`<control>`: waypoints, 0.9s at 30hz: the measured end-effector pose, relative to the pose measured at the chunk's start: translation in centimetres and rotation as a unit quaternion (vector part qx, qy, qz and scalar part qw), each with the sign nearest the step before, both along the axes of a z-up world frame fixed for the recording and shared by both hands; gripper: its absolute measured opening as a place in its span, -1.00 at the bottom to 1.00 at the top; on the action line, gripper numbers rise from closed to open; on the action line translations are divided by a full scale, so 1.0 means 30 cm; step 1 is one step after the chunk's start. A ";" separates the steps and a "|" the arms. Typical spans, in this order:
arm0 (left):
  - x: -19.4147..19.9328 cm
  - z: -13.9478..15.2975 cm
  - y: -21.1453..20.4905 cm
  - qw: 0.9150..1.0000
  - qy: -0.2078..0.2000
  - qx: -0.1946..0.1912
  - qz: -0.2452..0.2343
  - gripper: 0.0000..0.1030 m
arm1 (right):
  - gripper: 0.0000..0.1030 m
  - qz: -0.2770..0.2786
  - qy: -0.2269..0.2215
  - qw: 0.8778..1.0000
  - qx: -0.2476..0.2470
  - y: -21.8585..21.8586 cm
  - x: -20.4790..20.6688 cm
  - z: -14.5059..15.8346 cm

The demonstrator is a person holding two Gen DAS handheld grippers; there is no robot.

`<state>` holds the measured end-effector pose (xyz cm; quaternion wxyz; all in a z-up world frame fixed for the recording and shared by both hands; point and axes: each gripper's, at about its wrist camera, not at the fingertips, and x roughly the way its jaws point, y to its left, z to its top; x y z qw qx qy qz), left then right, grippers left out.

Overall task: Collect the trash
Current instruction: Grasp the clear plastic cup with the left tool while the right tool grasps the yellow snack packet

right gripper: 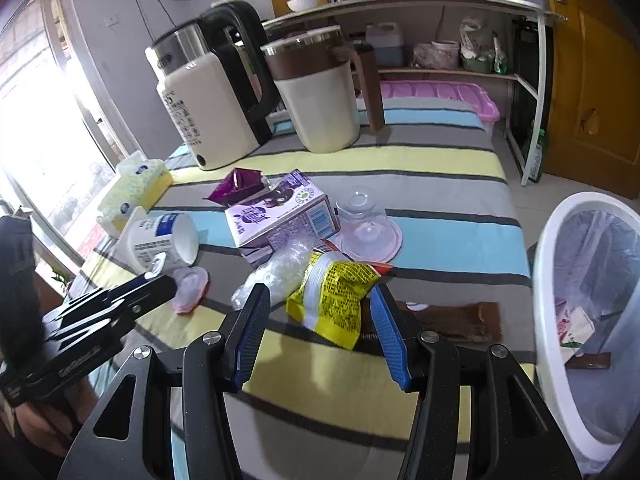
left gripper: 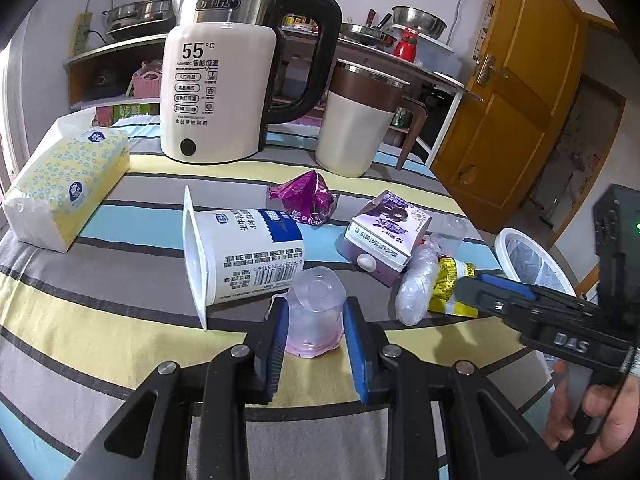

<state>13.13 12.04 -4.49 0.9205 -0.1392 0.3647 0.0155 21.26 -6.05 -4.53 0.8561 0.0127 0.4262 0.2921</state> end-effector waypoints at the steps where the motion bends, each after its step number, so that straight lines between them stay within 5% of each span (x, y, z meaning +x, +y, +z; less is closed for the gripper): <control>1: 0.000 0.000 -0.001 1.000 0.000 0.000 -0.001 -0.45 | 0.03 -0.002 0.004 1.000 -0.001 0.005 0.007 -0.007; 5: -0.002 0.003 0.000 1.000 -0.003 -0.003 -0.003 -0.46 | -0.31 -0.002 0.008 1.000 0.001 0.013 0.014 -0.015; 9: -0.010 0.007 -0.001 1.000 -0.010 -0.004 -0.004 -0.46 | -0.40 0.003 0.004 1.000 0.006 0.017 0.009 -0.011; 11: -0.016 0.010 -0.003 1.000 -0.013 -0.004 -0.003 -0.46 | -0.74 0.004 0.001 1.000 0.011 0.013 0.002 -0.003; 27: -0.104 0.041 -0.058 0.999 -0.028 0.004 -0.020 -0.47 | -0.84 0.016 -0.015 0.999 0.039 -0.053 -0.108 0.048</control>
